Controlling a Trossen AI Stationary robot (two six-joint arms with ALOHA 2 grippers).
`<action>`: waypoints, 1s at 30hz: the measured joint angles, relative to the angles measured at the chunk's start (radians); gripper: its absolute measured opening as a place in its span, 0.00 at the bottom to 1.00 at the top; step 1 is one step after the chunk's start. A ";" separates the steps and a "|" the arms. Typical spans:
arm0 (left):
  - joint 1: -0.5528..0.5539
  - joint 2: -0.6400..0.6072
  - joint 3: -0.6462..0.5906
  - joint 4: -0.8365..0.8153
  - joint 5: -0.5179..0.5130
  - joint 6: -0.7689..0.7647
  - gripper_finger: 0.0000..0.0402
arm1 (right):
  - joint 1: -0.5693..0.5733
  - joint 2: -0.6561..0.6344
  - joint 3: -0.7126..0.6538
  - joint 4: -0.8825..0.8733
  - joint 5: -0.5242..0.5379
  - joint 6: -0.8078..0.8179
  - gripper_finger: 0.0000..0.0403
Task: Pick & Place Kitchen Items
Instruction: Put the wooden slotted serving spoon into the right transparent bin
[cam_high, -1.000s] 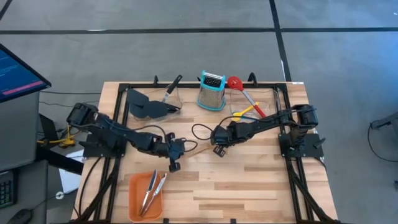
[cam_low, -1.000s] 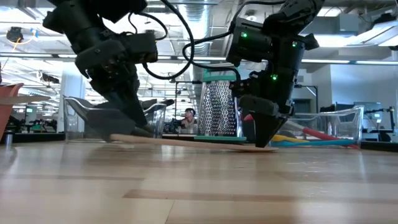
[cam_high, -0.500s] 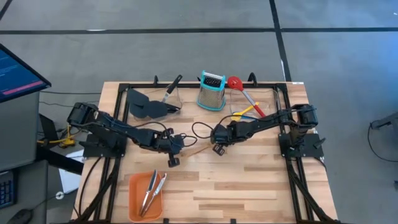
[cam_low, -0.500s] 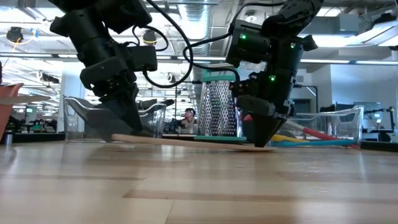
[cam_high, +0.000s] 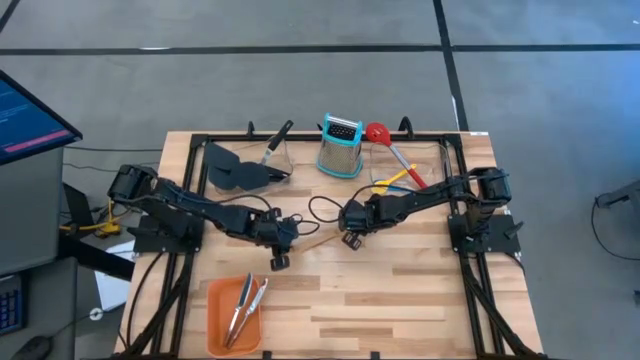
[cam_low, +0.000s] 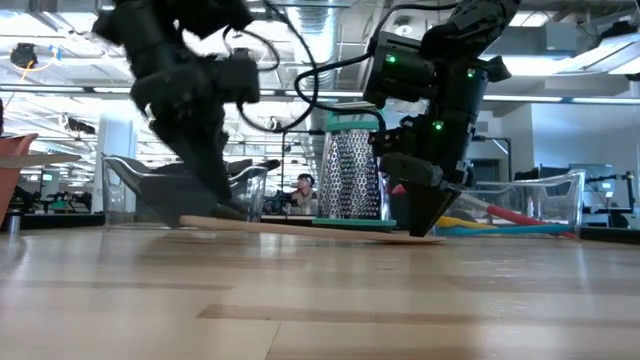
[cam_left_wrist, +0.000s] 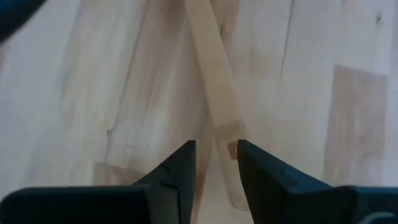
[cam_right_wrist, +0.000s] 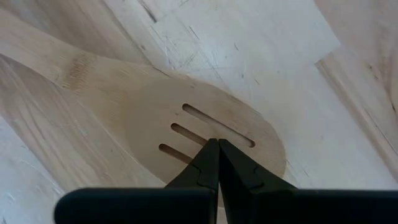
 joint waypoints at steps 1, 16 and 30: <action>0.002 0.000 0.027 -0.031 -0.003 0.004 0.26 | 0.000 0.000 0.000 0.000 0.000 0.000 0.00; -0.014 -0.001 0.328 -0.507 -0.061 -0.030 0.09 | 0.000 0.000 0.000 0.000 0.000 -0.007 0.00; -0.165 0.064 0.316 -0.451 -0.209 -0.280 0.00 | 0.000 0.000 0.000 0.005 0.001 -0.011 0.00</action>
